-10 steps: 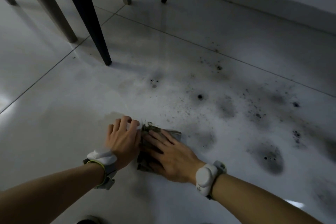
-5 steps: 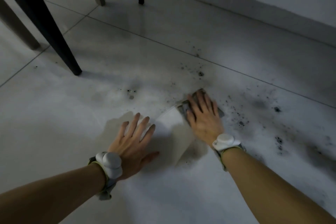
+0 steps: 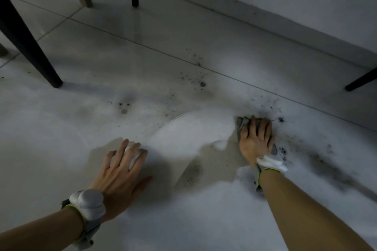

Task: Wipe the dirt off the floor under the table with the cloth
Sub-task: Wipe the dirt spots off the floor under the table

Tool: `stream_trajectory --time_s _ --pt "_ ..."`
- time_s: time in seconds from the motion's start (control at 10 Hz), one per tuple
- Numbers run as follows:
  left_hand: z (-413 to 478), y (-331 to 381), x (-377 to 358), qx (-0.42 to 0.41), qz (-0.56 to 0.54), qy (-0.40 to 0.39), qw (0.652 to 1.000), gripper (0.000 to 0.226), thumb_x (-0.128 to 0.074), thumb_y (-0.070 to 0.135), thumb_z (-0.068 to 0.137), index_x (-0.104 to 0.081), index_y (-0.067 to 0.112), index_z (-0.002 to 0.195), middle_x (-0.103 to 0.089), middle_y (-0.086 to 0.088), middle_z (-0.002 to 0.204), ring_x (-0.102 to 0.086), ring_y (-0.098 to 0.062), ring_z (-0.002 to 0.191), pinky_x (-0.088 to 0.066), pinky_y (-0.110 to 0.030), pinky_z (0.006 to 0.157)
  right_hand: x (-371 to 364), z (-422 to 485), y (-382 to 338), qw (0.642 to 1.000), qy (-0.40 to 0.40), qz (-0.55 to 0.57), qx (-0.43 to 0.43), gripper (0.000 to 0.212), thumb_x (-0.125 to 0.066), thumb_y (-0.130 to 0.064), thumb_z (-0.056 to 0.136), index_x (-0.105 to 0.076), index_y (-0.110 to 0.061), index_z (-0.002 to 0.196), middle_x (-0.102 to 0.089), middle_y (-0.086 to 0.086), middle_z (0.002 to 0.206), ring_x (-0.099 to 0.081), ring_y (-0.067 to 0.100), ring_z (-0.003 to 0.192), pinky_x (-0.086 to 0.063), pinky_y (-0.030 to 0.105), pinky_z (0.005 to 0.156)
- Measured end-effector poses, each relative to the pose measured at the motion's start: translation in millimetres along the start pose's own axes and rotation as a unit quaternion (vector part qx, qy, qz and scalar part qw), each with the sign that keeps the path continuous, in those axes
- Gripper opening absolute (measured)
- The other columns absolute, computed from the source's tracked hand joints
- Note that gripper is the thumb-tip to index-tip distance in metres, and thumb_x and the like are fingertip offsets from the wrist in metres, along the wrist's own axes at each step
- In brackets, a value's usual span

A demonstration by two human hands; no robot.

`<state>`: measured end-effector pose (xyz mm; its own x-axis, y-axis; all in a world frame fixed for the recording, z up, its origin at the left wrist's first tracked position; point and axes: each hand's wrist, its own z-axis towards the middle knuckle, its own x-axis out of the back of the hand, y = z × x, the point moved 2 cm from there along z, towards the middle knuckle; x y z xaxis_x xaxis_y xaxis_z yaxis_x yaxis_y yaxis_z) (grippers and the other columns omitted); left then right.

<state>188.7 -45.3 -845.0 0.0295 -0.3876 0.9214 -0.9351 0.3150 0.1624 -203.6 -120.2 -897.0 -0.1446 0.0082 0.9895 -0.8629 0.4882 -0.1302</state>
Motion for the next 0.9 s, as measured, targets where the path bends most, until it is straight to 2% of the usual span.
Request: stream_trajectory --time_s 0.1,0.2,0.3,0.4,0.5,0.6,0.7,0.8,0.9 --pt "-2 6 -4 -0.034 0.036 0.015 0.999 0.076 -0.015 0.063 0.094 -0.052 0.014 0.138 -0.046 -0.014 0.147 -0.035 -0.042 0.143 -0.042 -0.054 0.105 -1 -30 -10 0.999 0.046 0.011 0.009 0.069 -0.011 -0.051 0.101 -0.030 -0.021 0.160 -0.026 0.016 0.166 -0.022 0.037 0.154 -0.013 0.055 0.125" --pt "-1 15 -13 -0.032 0.014 0.013 0.999 0.072 -0.018 0.062 0.095 -0.058 0.014 0.130 -0.053 -0.014 0.140 -0.042 -0.042 0.137 -0.046 -0.054 0.099 -9 -59 -24 0.998 0.027 -0.006 0.050 0.071 -0.007 -0.052 0.099 -0.025 -0.023 0.161 -0.023 0.013 0.168 -0.020 0.035 0.155 -0.012 0.054 0.125" --pt "0 25 -10 -0.051 0.019 0.027 0.998 0.070 -0.019 0.060 0.096 -0.061 0.013 0.126 -0.056 -0.014 0.135 -0.046 -0.043 0.135 -0.047 -0.054 0.096 -18 -85 -40 0.994 -0.001 -0.001 0.106 0.063 -0.015 -0.050 0.104 -0.015 -0.026 0.163 -0.013 0.011 0.170 -0.009 0.034 0.157 -0.009 0.054 0.126" --pt "3 33 -2 -0.067 0.016 0.029 0.997 0.073 -0.013 0.059 0.097 -0.062 0.013 0.124 -0.057 -0.013 0.133 -0.047 -0.043 0.134 -0.048 -0.054 0.096 -23 -113 -72 0.982 -0.006 0.015 0.187 0.060 -0.024 -0.046 0.107 -0.017 -0.027 0.163 -0.011 0.010 0.171 -0.008 0.035 0.157 -0.008 0.055 0.126" --pt "4 37 16 -0.072 0.025 0.010 0.997 0.081 -0.001 0.062 0.094 -0.060 0.017 0.127 -0.056 -0.009 0.135 -0.045 -0.038 0.136 -0.046 -0.049 0.100 -27 -132 -94 0.971 -0.023 0.029 0.237 0.059 -0.017 -0.048 0.107 -0.014 -0.029 0.163 -0.006 0.007 0.172 -0.002 0.032 0.158 -0.003 0.054 0.127" --pt "10 38 37 -0.112 0.072 0.013 0.991 0.097 0.021 0.067 0.082 -0.045 0.023 0.139 -0.043 -0.001 0.145 -0.035 -0.029 0.142 -0.035 -0.041 0.109 -25 -134 -99 0.968 -0.039 0.028 0.247 0.059 -0.016 -0.048 0.107 -0.010 -0.030 0.163 0.000 0.004 0.172 0.004 0.029 0.158 0.000 0.053 0.127" --pt "16 42 57 -0.133 0.121 -0.012 0.984 0.097 0.021 0.066 0.073 -0.033 0.027 0.143 -0.034 0.003 0.147 -0.033 -0.022 0.139 -0.029 -0.035 0.109 -22 -144 -106 0.957 -0.065 0.033 0.279 0.059 -0.018 -0.048 0.108 -0.006 -0.031 0.163 0.006 0.001 0.171 0.012 0.026 0.158 0.002 0.053 0.126" --pt "23 44 72 -0.152 0.132 -0.026 0.979 0.091 0.015 0.065 0.073 -0.035 0.027 0.139 -0.036 0.004 0.141 -0.041 -0.021 0.129 -0.031 -0.034 0.103 -24 -176 -119 0.931 -0.071 0.040 0.356 0.057 -0.022 -0.048 0.108 -0.018 -0.028 0.162 -0.006 0.005 0.171 0.001 0.031 0.158 -0.003 0.054 0.127" --pt "30 38 72 -0.170 0.166 -0.072 0.969 0.071 -0.004 0.065 0.092 -0.030 0.023 0.144 -0.031 0.000 0.145 -0.040 -0.024 0.129 -0.031 -0.037 0.104 -33 -216 -122 0.899 -0.061 0.042 0.432 0.052 -0.027 -0.046 0.108 -0.037 -0.023 0.154 -0.027 0.009 0.167 -0.014 0.035 0.156 -0.012 0.056 0.126"
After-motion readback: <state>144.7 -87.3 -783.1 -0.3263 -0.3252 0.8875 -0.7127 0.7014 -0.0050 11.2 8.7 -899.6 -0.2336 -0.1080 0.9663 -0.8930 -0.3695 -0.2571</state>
